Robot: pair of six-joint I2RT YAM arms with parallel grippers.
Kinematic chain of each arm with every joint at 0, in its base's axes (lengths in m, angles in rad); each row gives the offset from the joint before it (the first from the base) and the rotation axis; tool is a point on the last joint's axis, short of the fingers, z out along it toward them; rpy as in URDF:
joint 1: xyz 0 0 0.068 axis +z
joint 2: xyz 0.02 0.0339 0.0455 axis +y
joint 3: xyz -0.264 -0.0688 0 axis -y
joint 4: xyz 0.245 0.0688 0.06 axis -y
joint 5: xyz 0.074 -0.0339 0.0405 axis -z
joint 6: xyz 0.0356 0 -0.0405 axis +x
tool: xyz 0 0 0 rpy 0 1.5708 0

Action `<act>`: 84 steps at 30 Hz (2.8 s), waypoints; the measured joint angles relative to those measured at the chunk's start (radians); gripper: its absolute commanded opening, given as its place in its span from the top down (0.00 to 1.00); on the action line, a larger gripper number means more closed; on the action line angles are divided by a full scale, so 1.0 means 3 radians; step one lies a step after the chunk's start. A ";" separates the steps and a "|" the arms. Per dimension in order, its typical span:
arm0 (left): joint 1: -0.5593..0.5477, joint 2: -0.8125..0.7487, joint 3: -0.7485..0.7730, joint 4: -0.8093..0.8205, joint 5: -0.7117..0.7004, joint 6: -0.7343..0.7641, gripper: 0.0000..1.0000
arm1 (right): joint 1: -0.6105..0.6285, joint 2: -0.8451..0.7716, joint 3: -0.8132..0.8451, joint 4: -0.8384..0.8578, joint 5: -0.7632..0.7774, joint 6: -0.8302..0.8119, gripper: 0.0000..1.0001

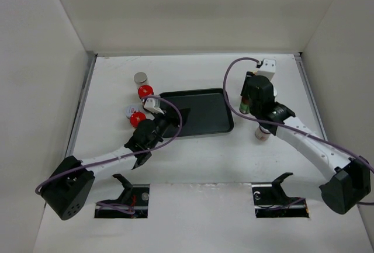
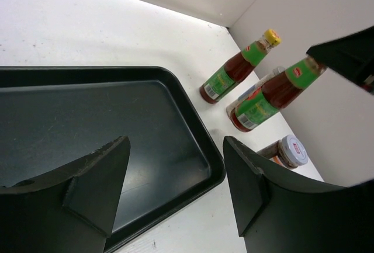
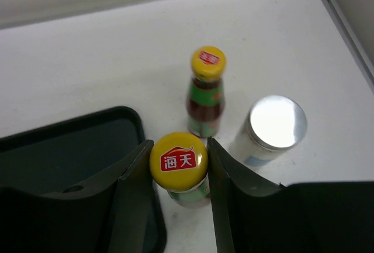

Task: Organize the condiment bottles

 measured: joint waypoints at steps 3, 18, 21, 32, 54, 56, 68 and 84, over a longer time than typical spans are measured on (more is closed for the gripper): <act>0.0019 -0.0020 -0.0011 0.0005 0.0001 -0.0009 0.37 | 0.0140 0.0126 0.0225 0.0150 -0.0005 -0.0037 0.77; 0.0064 -0.0027 -0.0038 0.0025 0.0004 -0.0023 0.36 | 0.0214 0.1485 0.0848 0.0720 -0.0446 -0.0057 0.78; 0.0079 -0.0027 -0.0038 0.0025 0.0006 -0.0024 0.36 | 0.0214 0.1563 0.0855 0.0732 -0.0472 -0.0058 0.78; 0.0084 -0.0025 -0.0038 0.0027 0.0013 -0.0024 0.36 | 0.0212 0.1698 0.0857 0.0956 -0.0478 0.0001 0.39; 0.0106 0.0050 -0.0038 0.0052 0.0041 -0.0088 0.36 | -0.0665 0.0619 0.0247 0.1002 -0.0389 0.0126 0.27; 0.0106 0.0051 -0.0038 0.0053 0.0042 -0.0089 0.36 | -0.0689 0.0772 0.0248 0.0919 -0.0390 0.0114 0.27; 0.0106 0.0052 -0.0038 0.0078 0.0051 -0.0098 0.36 | -0.0767 0.1125 0.0299 0.0824 -0.0436 0.0108 0.66; 0.0112 0.0061 -0.0038 0.0104 0.0058 -0.0111 0.36 | -0.0284 0.0259 -0.0156 0.0754 -0.0365 -0.0003 0.77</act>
